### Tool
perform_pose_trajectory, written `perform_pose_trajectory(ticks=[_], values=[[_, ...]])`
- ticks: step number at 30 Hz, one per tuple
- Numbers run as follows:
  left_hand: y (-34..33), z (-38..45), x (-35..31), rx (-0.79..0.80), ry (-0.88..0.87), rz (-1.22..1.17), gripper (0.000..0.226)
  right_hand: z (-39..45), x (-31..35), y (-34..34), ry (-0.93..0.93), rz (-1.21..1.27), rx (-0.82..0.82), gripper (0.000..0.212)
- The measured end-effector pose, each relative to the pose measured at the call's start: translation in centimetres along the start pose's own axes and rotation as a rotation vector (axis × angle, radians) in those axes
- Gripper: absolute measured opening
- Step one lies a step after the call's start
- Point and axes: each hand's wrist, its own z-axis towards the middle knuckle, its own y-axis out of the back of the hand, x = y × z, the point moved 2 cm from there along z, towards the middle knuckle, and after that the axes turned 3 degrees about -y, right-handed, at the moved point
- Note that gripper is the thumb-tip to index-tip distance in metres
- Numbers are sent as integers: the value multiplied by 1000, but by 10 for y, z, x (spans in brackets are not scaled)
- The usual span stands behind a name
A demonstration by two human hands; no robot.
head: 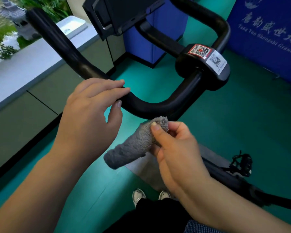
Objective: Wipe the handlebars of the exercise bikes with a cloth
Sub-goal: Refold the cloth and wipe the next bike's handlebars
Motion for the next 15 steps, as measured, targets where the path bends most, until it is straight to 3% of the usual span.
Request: perform_pose_trajectory(ticks=[6, 15], values=[[7, -1, 2, -2, 9, 0, 28, 5, 19, 8, 45, 62, -24, 11], [13, 4, 25, -24, -18, -18, 26, 0, -1, -12, -43, 82, 16, 12]])
